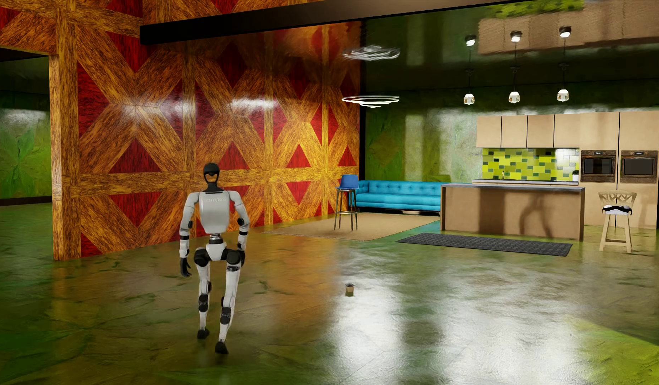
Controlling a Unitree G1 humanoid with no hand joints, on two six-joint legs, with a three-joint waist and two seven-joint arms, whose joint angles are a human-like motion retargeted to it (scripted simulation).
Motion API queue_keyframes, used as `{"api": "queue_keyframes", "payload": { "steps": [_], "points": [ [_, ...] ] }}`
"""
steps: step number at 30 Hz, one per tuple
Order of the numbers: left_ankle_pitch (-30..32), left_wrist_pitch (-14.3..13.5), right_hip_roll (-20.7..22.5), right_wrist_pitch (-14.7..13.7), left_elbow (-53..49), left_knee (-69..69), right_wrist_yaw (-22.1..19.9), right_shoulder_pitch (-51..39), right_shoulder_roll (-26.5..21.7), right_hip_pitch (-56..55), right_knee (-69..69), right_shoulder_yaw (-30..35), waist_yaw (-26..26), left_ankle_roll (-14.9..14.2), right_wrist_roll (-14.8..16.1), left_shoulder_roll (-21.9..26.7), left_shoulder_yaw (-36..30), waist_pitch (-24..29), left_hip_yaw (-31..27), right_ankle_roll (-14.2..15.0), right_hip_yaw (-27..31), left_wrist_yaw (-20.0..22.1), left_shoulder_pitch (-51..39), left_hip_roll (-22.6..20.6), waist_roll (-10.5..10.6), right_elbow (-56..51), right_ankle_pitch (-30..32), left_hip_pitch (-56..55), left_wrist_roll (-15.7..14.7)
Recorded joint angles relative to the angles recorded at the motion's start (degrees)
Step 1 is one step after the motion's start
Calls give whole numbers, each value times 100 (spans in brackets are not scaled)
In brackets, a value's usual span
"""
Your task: Walk around the plant
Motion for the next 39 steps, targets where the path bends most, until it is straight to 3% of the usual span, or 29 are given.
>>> {"api": "queue_keyframes", "payload": {
  "steps": [2, 3, 4, 6, 8, 10, 11, 13, 14, 15, 16, 17, 18, 19, 20, 22, 24, 27, 28, 30, 31, 32, 33, 34, 35, 36, 37, 39],
  "points": [
    [-455, 0, -76, 0, 214, 277, 0, 352, -43, -644, 1486, 63, -122, 0, 0, -96, -134, -191, 0, 0, 0, 0, -109, -42, 90, 40, 2012, 335, 0],
    [-667, 0, -273, 0, 85, 216, 0, 402, 18, -1152, 2753, 119, -174, 0, 0, -84, 9, 33, 0, 0, 0, 0, -171, -266, 34, 85, 2671, 813, 0],
    [-826, 0, -330, 0, -58, 91, 0, 556, -19, -1817, 4053, -45, -609, 0, 0, -172, 36, 136, 0, 0, 0, 0, -241, -504, 11, -63, 2662, 1141, 0],
    [-951, 0, -100, 0, -345, -449, 0, 740, -29, -2973, 5161, 47, -1184, 0, 0, -118, -40, 186, 0, 0, 0, 0, -358, -424, 237, 98, 2428, 2155, 0],
    [-858, 0, 20, 0, -711, -1213, 0, 1047, -46, -3819, 3879, -440, -2009, 0, 0, -149, 70, 296, 0, 0, 0, 0, -477, -424, 397, -145, 2974, 3208, 0],
    [-824, 0, 134, 0, -1080, -1850, 0, 1174, -169, -4391, 1659, -178, -2429, 0, 0, 37, 44, 282, 0, 0, 0, 0, -703, -358, 454, -169, 3525, 4074, 0],
    [-921, 0, 137, 0, -1244, -2081, 0, 1219, -148, -4568, 640, -284, -2631, 0, 0, 106, 88, 246, 0, 0, 0, 0, -806, -357, 454, -160, 2860, 4457, 0],
    [-1159, 0, 93, 0, -1388, -2139, 0, 1331, -148, -4856, -65, -187, -2806, 0, 0, 218, 141, 84, 0, 0, 0, 0, -1064, -301, 454, -104, 410, 4958, 0],
    [-1207, 0, 57, 0, -1359, -2079, 0, 1351, -180, -4913, -109, -82, -3032, 0, 0, 210, 256, 137, 0, 0, 0, 0, -1115, -301, 459, -122, 689, 5139, 0],
    [-1022, 0, 103, 0, -1310, -1931, 0, 1388, -190, -5163, 247, -94, -3116, 0, 0, 181, 369, 102, 0, 0, 0, 0, -1092, -226, 518, -91, 2145, 5307, 0],
    [-471, 0, 205, 0, -1215, -1665, 0, 1384, -168, -5418, 712, -36, -3181, 0, 0, 82, 497, 36, 0, 0, 0, 0, -1022, -80, 681, -31, 3400, 5260, 0],
    [611, 0, 386, 0, -1048, -913, 0, 1351, -171, -5255, 1141, 40, -3059, 0, 0, -24, 457, 91, 0, 0, 0, 0, -917, 107, 822, 106, 3687, 5221, 0],
    [1770, 0, 564, 0, -859, 214, 0, 1263, -141, -5056, 1340, 108, -2866, 0, 0, -62, 392, 21, 0, 0, 0, 0, -790, 179, 826, 231, 3643, 4693, 0],
    [1865, 0, 772, 0, -777, 1559, 0, 1236, -157, -4788, 1377, -4, -2689, 0, 0, -29, 143, -13, 0, 0, 0, 0, -738, 339, 883, 90, 3451, 3942, 0],
    [1048, 0, 893, 0, -813, 2507, 0, 1143, -136, -4140, 1130, -174, -2412, 0, 0, -41, 94, 127, 0, 0, 0, 0, -677, 417, 884, 28, 3074, 3461, 0],
    [-145, 0, 799, 0, -729, 2956, 0, 767, -123, -3032, 697, -321, -1744, 0, 0, -39, -44, 223, 0, 0, 0, 0, -564, 247, 638, -5, 2214, 2355, 0],
    [-369, 0, 663, 0, -844, 1700, 0, 485, -333, -1886, 159, -233, -1044, 0, 0, 40, -92, 254, 0, 0, 0, 0, -287, 235, 468, -505, 1248, 1682, 0],
    [467, 0, 477, 0, -623, -1356, 0, -55, -430, -694, -293, -791, -624, 0, 0, 32, 15, 71, 0, 0, 0, 0, -130, 270, 372, -727, -84, 1044, 0],
    [683, 0, 425, 0, -574, -2053, 0, -179, -459, -561, -290, -920, -541, 0, 0, 31, 38, -44, 0, 0, 0, 0, -92, 284, 324, -825, -155, 952, 0],
    [307, 0, 254, 0, -399, -1763, 0, -221, -511, -117, -88, -1015, -351, 0, 0, 8, 54, -23, 0, 0, 0, 0, -71, 189, 249, -999, 216, 747, 0],
    [527, 0, 114, 0, -231, -1352, 0, -39, -472, 105, 235, -1151, -236, 0, 0, 32, -127, -54, 0, 0, 0, 0, -56, 82, 216, -1067, 674, 867, 0],
    [755, 0, -37, 0, -79, -854, 0, 125, -297, -184, 1024, -1326, -200, 0, 0, -1, -76, -235, 0, 0, 0, 0, -27, 5, 97, -919, 1566, 665, 0],
    [508, 0, -278, 0, 108, -385, 0, 318, -136, -475, 2212, -1364, -244, 0, 0, -45, -8, -166, 0, 0, 0, 0, 3, -253, -32, -681, 2528, 910, 0],
    [205, 0, -264, 0, 132, -324, 0, 409, -99, -1120, 3723, -1116, -426, 0, 0, -86, 137, -118, 0, 0, 0, 0, -32, -374, -3, -573, 2771, 1202, 0],
    [-4, 0, -404, 0, 106, -525, 0, 434, -50, -1843, 5020, -946, -601, 0, 0, -80, 2, 10, 0, 0, 0, 0, -106, -510, -97, -486, 2571, 1776, 0],
    [-69, 0, -305, 0, 9, -790, 0, 453, -25, -2539, 5441, -583, -943, 0, 0, -42, -88, 31, 0, 0, 0, 0, -186, -436, -3, -396, 2591, 2259, 0],
    [-78, 0, -213, 0, -129, -1035, 0, 532, 27, -3053, 5092, -440, -1353, 0, 0, -29, -41, 111, 0, 0, 0, 0, -281, -424, 103, -209, 2750, 2666, 0],
    [-191, 0, -77, 0, -532, -1644, 0, 824, 7, -3830, 2815, -405, -1898, 0, 0, 66, -62, 191, 0, 0, 0, 0, -526, -346, 261, 43, 3971, 3602, 0]
  ]
}}
